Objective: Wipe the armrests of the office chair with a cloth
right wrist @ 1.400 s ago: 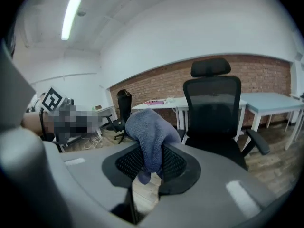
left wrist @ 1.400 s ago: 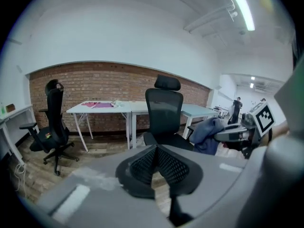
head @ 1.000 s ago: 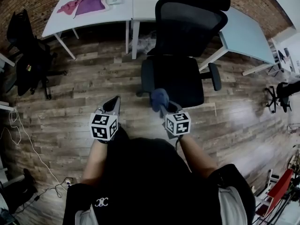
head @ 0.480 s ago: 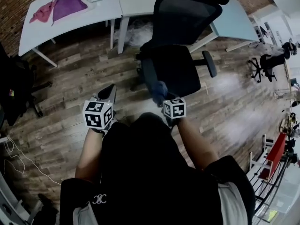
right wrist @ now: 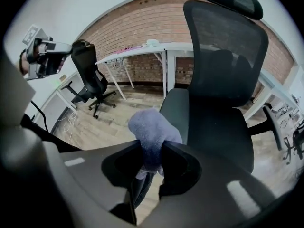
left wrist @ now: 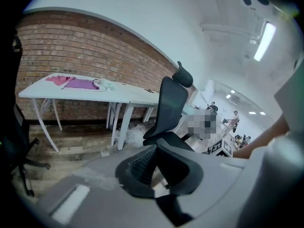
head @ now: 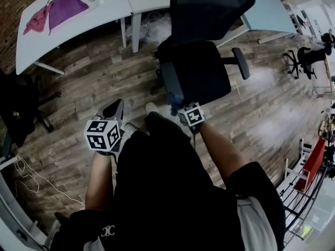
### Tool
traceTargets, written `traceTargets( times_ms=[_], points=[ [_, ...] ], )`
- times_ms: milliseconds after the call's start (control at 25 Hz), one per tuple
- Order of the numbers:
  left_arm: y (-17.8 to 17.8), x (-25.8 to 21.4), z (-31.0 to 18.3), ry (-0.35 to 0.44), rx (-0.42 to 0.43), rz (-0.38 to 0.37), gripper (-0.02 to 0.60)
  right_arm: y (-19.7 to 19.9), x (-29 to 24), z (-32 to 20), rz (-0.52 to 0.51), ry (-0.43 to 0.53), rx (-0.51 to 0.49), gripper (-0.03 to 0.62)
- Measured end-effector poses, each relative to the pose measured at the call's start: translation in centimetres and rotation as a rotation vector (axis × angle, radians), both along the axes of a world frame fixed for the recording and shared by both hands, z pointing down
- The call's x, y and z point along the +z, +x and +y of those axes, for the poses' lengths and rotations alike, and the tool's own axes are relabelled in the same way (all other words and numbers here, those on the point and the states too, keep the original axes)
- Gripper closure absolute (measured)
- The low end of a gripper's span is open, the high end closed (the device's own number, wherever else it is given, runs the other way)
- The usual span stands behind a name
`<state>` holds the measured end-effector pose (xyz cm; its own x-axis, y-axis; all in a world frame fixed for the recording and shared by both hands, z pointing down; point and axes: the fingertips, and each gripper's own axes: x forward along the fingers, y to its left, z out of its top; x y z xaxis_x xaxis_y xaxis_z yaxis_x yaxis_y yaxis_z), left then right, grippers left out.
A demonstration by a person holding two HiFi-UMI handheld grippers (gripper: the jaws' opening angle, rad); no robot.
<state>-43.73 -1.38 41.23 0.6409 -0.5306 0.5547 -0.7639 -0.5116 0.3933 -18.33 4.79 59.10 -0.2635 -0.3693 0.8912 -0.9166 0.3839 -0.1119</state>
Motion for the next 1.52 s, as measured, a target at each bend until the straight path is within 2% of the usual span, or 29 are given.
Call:
traceTargets(
  times_ms=[200,360,560,840,960,1120,1320,1360,1520],
  points=[
    [-1.2,0.1,-1.5,-0.027,-0.057,-0.015,0.575,-2.1,1.7,-3.4,-0.023,-0.023,-0.081,0.494],
    [-0.6,0.4,-1.8,-0.049,-0.097,-0.028,0.575,-4.2,3.0,-4.9,-0.052,-0.065,-0.167,0.494],
    [0.8,0.5,-1.5,-0.064,-0.115,-0.043,0.575,-5.0,3.8,-8.1,-0.003,-0.06,-0.23,0.494],
    [-1.3,1.0,-1.9,-0.1,-0.244,-0.077,0.575,-5.7,4.6,-15.1,0.042,-0.044,-0.309,0.494],
    [-1.9,1.2,-1.8,-0.112,-0.284,-0.09,0.575,-5.2,4.7,-18.0,0.025,-0.058,-0.272,0.494],
    [-2.6,1.2,-1.6,-0.128,-0.318,-0.1,0.575,-5.8,4.9,-20.4,-0.065,-0.109,-0.229,0.493],
    [-2.5,1.4,-2.3,-0.133,-0.311,-0.107,0.575,-4.2,4.4,-23.2,-0.102,-0.116,-0.12,0.49],
    [-2.2,1.3,-2.5,-0.128,-0.298,-0.104,0.575,-3.1,4.3,-23.7,-0.091,-0.106,-0.082,0.49],
    [-1.0,1.1,-3.6,-0.112,-0.229,-0.098,0.575,3.2,4.0,-24.2,0.06,-0.041,0.05,0.49]
  ],
)
